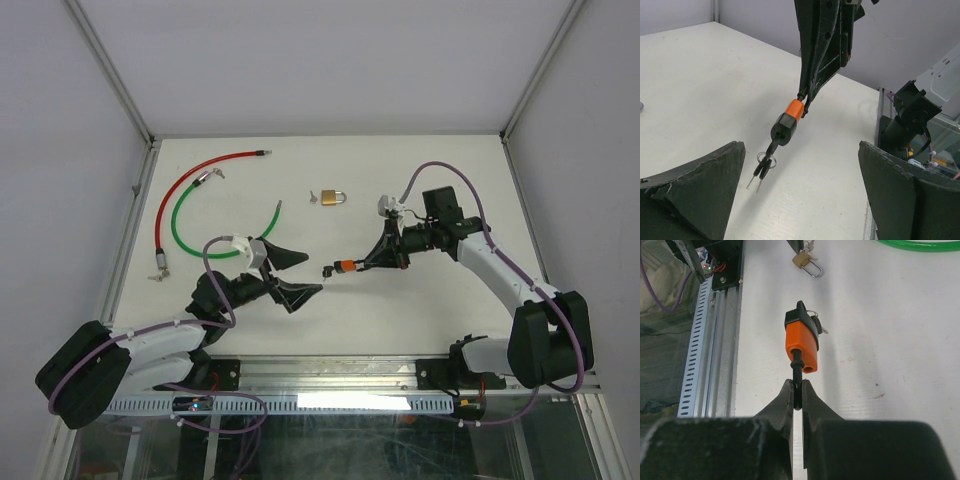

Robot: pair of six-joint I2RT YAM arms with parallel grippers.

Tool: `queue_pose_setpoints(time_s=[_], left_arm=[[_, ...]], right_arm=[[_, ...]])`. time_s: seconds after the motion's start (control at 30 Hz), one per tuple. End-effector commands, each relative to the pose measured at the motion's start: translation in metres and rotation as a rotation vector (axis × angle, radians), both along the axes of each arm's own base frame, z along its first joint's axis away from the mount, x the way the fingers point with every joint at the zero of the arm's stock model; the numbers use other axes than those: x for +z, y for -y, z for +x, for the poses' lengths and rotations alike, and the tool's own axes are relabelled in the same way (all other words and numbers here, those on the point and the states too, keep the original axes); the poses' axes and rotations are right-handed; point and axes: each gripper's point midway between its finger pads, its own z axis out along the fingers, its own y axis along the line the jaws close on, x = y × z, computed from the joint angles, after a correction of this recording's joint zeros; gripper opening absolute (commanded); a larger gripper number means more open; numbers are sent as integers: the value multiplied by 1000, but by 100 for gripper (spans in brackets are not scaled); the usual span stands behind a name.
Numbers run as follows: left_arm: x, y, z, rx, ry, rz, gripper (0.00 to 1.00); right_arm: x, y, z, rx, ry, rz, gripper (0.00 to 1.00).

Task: Lock with the key
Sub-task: Lock the lock.

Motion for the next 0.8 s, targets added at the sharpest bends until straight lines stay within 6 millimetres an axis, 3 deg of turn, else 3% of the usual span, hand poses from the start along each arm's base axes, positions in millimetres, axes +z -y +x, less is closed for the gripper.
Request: queue_pose_setpoints(time_s=[0.0, 0.47, 0.77], left_arm=[[2, 2, -3, -33, 24, -3, 99], [-2, 6, -2, -50, 80, 23, 99], [-17, 16, 3, -85, 111, 91, 99]], right_arm=[[30, -3, 6, 30, 126, 57, 0], [18, -3, 1, 68, 159, 6, 0], [10, -6, -5, 107, 179, -23, 0]])
